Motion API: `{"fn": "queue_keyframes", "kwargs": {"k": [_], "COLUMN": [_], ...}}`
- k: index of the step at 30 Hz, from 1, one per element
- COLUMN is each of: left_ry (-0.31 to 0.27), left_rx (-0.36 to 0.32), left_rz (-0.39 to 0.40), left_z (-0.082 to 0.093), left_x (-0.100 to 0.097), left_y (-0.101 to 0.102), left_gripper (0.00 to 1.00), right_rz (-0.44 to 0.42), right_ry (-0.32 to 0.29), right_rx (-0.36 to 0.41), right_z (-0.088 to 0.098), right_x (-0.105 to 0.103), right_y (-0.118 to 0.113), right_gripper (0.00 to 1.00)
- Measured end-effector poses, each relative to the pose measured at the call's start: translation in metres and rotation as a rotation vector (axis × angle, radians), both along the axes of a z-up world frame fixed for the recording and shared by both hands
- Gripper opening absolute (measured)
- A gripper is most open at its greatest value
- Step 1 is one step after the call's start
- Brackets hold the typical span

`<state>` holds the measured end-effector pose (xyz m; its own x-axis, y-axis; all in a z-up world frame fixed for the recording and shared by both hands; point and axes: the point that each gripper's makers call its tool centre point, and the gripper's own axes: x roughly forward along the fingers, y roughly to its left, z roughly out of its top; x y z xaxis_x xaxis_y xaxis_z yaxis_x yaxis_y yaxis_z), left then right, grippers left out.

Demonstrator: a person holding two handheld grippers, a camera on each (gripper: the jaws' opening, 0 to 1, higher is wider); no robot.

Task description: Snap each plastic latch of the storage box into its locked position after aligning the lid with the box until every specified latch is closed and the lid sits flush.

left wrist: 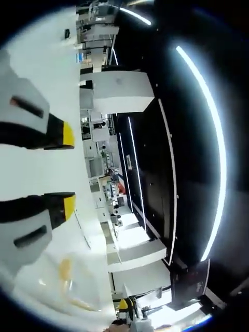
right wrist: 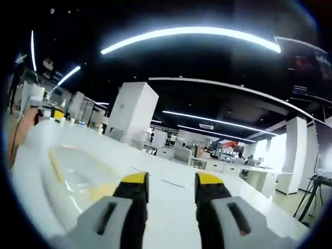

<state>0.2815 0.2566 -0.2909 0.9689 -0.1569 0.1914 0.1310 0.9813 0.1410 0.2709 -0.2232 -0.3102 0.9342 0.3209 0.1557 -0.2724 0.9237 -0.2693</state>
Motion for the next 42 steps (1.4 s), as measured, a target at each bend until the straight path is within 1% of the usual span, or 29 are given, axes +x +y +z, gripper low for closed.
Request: {"fn": "queue_keyframes", "kwargs": {"k": [4, 12, 20, 31, 35, 39, 42], "left_ry": [0.009, 0.011, 0.015, 0.044, 0.044, 0.033, 0.029], "left_rx": [0.004, 0.0, -0.009, -0.007, -0.018, -0.018, -0.01], "left_rz": [0.011, 0.006, -0.006, -0.029, -0.023, -0.04, -0.029], "left_z": [-0.001, -0.002, -0.004, -0.013, -0.015, -0.013, -0.013], "left_x": [0.002, 0.004, 0.008, 0.017, 0.018, 0.016, 0.015], "left_y": [0.001, -0.002, -0.004, -0.009, -0.008, -0.011, -0.008], "left_gripper": [0.32, 0.32, 0.32, 0.32, 0.32, 0.33, 0.33], "right_rz": [-0.003, 0.0, 0.003, -0.014, -0.007, -0.028, -0.032], "right_ry": [0.008, 0.02, 0.016, 0.019, -0.005, -0.011, -0.004], "right_rx": [-0.006, -0.028, -0.043, -0.055, -0.061, -0.08, -0.079], "right_z": [-0.002, -0.005, -0.005, -0.008, -0.005, -0.006, -0.008], "right_x": [0.001, 0.005, 0.007, 0.008, 0.006, 0.007, 0.007], "right_y": [0.0, 0.003, 0.006, 0.003, 0.005, 0.003, 0.003], "right_gripper": [0.34, 0.34, 0.34, 0.33, 0.33, 0.33, 0.33]}}
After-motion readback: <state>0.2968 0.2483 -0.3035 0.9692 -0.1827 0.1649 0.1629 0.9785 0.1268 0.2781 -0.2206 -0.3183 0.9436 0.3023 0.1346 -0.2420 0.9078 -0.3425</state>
